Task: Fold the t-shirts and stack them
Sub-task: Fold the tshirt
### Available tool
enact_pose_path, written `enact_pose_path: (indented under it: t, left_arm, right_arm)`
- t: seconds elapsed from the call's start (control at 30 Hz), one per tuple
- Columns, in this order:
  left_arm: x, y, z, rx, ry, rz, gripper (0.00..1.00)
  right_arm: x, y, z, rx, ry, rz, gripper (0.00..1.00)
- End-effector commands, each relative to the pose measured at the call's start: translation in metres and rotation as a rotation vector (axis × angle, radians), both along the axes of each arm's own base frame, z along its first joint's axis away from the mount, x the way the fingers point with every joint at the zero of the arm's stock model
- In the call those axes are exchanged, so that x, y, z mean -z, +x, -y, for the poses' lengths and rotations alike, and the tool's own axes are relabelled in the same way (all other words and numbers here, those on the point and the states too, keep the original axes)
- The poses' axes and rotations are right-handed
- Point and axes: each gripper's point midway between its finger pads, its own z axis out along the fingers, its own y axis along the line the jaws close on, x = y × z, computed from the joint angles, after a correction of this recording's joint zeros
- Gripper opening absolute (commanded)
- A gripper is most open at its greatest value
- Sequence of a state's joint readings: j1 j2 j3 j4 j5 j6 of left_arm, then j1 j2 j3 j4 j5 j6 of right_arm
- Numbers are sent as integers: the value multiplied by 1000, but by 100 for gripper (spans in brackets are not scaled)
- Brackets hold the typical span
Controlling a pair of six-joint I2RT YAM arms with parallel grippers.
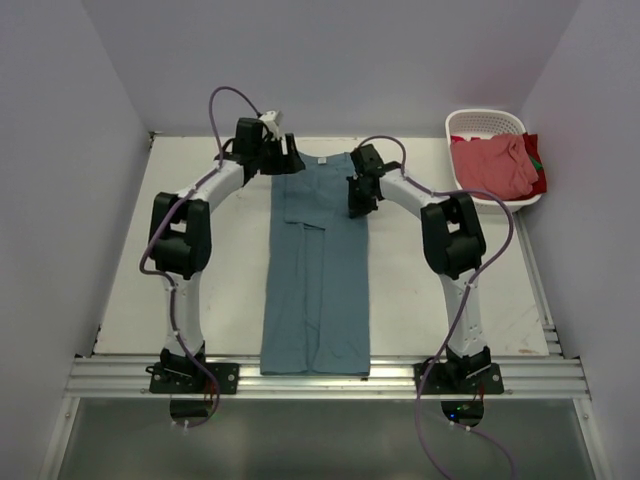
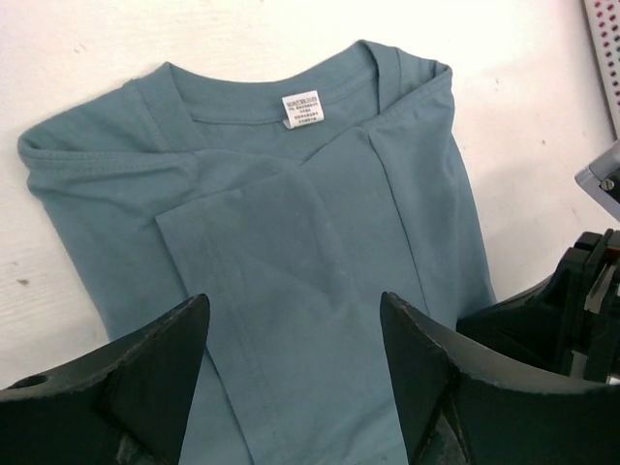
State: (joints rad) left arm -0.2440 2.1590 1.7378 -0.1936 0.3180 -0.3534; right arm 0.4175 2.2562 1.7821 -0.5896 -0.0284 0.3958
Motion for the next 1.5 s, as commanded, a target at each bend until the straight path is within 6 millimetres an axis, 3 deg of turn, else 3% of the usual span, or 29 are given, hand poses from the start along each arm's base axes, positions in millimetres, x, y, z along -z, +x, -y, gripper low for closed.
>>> enact_pose_path:
  t: [0.0,0.03,0.07,0.1,0.13,0.17,0.2,0.23,0.27,0.33,0.37,0.4,0.43,0.47,0.5,0.53,0.57,0.6,0.67,0.7,0.73,0.8,0.9,1.0,1.1,1.17,1.23,1.37,1.47]
  left_arm:
    - [-41,-18,25,113,-95,99,76]
    - [-27,-32,23,112,-88,70,78]
    - [-52,-40,23,113,-106,118,82]
    - [-65,-43,21,109,-115,168,84]
    - [-55,-58,16,99,-107,144,87]
    - [-86,-68,11,85,-118,206,91]
    - [-93,-75,4,55,-107,222,93]
    - [-83,-89,-3,39,-95,196,94]
    - [-108,-102,-9,16,-106,236,95]
    - [-86,-132,-24,-26,-65,128,94]
    - [-98,-149,-29,-39,-73,132,93]
    - [-82,-169,-36,-62,-43,54,93]
    - [-61,-190,-41,-69,-23,-20,93]
    - [-67,-210,-44,-80,-39,-32,93]
    - [-53,-234,-49,-84,-28,-107,93]
    - [-26,-262,-53,-80,-19,-193,93]
    - [-31,-283,-53,-78,-56,-203,93]
    - [-4,-318,-54,-52,-61,-315,93]
    - [-3,-351,-56,-51,-105,-356,93]
    - [3,-374,-55,-27,-121,-421,93]
    - [11,-390,-56,-23,-128,-461,93]
    - [8,-422,-54,15,-164,-517,91]
    - [4,-450,-54,66,-180,-558,88]
    - [2,-465,-56,75,-174,-604,87]
    - [5,-474,-58,76,-159,-656,84]
    - [10,-481,-59,93,-152,-688,78]
    - [20,-491,-59,109,-145,-747,62]
    - [27,-491,-53,135,-155,-781,60]
    - [45,-500,-51,140,-146,-838,61]
  right_arm:
    - [-34,-12,9,-12,17,52,0]
    - [-38,-16,9,-12,24,64,10]
    - [-51,-11,8,-9,43,111,22]
    - [-60,-10,9,-5,49,137,33]
    - [-80,-11,10,5,65,181,51]
    - [-89,-11,12,10,71,203,56]
    - [-95,-12,13,15,69,215,62]
    - [-112,-15,15,18,81,240,68]
    - [-115,-21,17,18,78,230,68]
    - [-128,-33,26,46,66,235,68]
    - [-128,-43,32,52,54,215,68]
    - [-129,-52,33,59,55,203,68]
    - [-117,-69,40,67,28,167,68]
    - [-132,-83,42,62,37,193,68]
    - [-131,-98,39,45,29,188,68]
    - [-116,-119,47,50,-5,153,68]
    - [-127,-141,44,26,9,161,68]
    - [-113,-165,47,20,2,120,68]
    - [-108,-198,49,7,-6,86,68]
    - [-121,-218,43,1,50,106,67]
    - [-105,-241,45,-9,54,54,67]
    - [-98,-281,40,0,145,-7,65]
    - [-94,-323,30,-9,224,-85,64]
    - [-85,-356,27,-20,277,-174,64]
    - [-86,-374,22,-40,307,-227,64]
    - [-85,-379,19,-55,298,-257,64]
    - [-87,-383,15,-82,288,-270,64]
    - [-82,-385,4,-124,262,-298,65]
    - [-75,-389,-3,-140,259,-323,66]
